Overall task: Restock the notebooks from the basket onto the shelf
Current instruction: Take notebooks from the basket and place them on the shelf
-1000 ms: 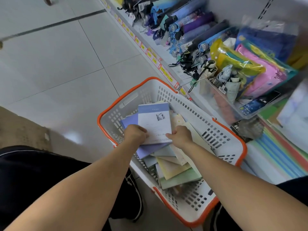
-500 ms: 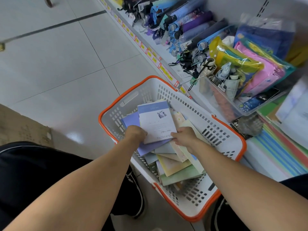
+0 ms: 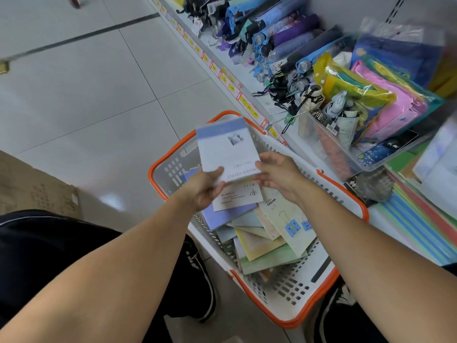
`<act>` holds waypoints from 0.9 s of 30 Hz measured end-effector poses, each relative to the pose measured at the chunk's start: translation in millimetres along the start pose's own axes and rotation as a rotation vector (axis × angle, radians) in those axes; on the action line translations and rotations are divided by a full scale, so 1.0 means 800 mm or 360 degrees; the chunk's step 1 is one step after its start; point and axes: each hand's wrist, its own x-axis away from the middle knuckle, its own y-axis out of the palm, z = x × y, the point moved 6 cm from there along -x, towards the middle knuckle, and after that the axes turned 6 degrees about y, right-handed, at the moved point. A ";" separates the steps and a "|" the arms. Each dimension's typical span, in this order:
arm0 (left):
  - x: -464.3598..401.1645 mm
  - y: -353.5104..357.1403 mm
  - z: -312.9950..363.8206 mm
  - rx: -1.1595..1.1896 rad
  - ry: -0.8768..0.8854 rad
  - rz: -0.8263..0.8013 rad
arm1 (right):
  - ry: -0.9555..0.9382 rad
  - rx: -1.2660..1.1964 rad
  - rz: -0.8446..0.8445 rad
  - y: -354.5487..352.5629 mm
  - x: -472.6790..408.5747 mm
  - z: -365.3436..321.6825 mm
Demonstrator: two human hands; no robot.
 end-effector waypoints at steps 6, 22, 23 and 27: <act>0.011 -0.026 0.082 -0.0417 0.0740 0.0406 | 0.0202 0.1038 0.0412 -0.002 -0.012 0.061; 0.023 -0.053 0.073 -0.0623 0.1080 0.0897 | -0.0553 0.0374 0.0496 -0.050 0.034 -0.081; 0.025 -0.049 0.074 -0.0609 0.1054 0.0864 | -0.0596 0.0235 0.0505 -0.056 0.043 -0.100; 0.024 0.015 0.078 -0.0312 0.0755 0.0356 | -0.0443 -0.0410 0.0204 -0.047 0.070 -0.130</act>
